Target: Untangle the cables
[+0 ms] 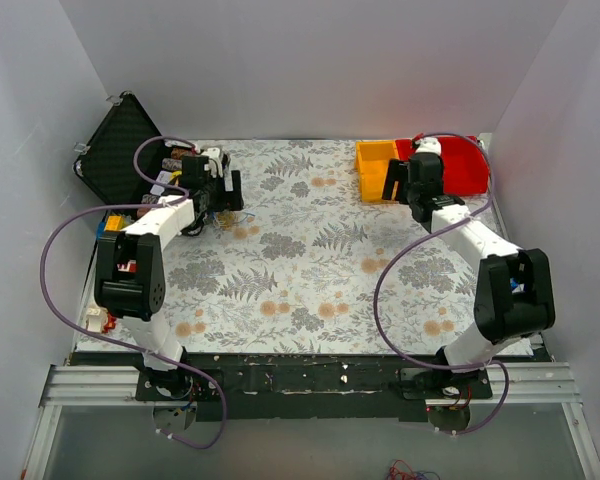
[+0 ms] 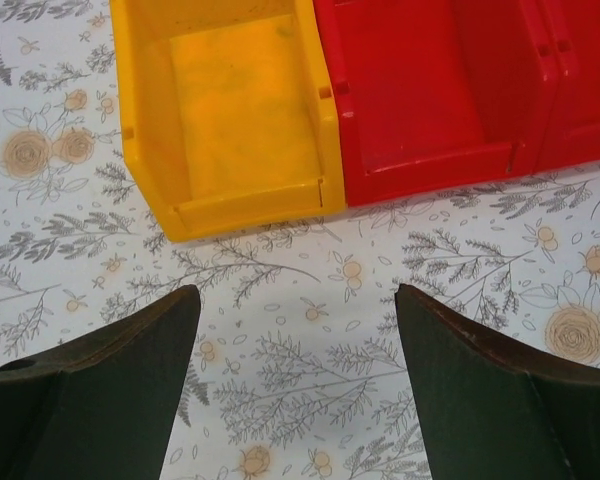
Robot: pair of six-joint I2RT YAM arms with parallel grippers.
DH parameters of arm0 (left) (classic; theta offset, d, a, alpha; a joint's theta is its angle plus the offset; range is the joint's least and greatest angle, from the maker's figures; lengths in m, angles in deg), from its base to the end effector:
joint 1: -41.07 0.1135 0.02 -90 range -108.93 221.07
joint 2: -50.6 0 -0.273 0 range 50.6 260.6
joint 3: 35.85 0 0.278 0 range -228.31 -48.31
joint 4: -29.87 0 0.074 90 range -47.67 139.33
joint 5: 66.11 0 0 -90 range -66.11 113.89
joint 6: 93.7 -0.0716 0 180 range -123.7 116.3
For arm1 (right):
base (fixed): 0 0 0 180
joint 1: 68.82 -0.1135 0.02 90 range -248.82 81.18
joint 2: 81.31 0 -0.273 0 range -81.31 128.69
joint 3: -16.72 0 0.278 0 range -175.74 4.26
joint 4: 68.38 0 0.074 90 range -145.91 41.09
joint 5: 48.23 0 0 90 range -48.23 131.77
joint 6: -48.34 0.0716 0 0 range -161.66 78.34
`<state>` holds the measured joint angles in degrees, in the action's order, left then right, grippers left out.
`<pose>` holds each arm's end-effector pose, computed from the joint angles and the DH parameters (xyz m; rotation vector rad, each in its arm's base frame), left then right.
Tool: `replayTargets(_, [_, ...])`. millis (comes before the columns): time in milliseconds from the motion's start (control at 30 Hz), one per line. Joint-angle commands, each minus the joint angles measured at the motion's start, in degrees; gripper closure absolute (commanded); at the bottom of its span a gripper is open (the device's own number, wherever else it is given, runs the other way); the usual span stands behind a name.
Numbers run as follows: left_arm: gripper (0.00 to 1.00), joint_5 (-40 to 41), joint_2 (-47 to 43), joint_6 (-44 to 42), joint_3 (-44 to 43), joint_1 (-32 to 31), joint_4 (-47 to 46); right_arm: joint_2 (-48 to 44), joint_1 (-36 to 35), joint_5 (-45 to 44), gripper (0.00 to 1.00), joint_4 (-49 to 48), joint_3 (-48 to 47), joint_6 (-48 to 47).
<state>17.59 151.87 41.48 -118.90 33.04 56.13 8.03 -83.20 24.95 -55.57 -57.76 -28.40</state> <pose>0.4356 -0.0694 0.1926 -0.7170 2.3087 -0.5730 0.4040 0.0822 0.2490 0.1611 2.0250 0.0018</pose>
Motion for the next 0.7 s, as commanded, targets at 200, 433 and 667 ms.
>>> replayTargets(200, [0.14, 3.3, 2.5, -5.4, 3.8, -3.3, -1.8, 14.8, 0.9, -1.6, 0.13, -0.4, -18.4, -0.2])
replayTargets(433, [0.41, 1.3, 1.9, -9.8, 8.8, -6.9, -1.0, 24.3, 2.6, -2.3, 0.13, 4.0, -27.7, 0.0])
replayTargets(667, [0.53, -3.8, -1.9, -10.9, 11.7, -11.9, 3.3, 28.3, 5.9, 1.3, 0.12, 4.1, -29.5, 1.6])
